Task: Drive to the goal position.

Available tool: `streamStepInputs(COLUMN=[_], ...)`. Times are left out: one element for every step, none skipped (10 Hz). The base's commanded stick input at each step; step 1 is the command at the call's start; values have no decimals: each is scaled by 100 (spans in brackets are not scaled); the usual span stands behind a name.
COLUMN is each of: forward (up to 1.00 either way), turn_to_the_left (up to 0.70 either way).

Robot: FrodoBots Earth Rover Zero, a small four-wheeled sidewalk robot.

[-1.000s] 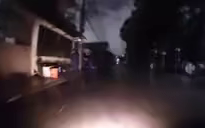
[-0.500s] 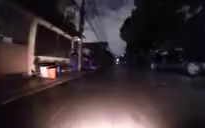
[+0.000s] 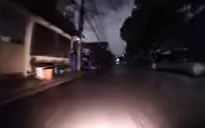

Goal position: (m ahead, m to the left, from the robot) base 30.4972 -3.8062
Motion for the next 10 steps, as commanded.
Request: streamStepInputs(forward=[100,100,100,100,100,100,100,100,100,100], turn_to_the_left=[0,0,0,0,0,0,-5,-11,0,0])
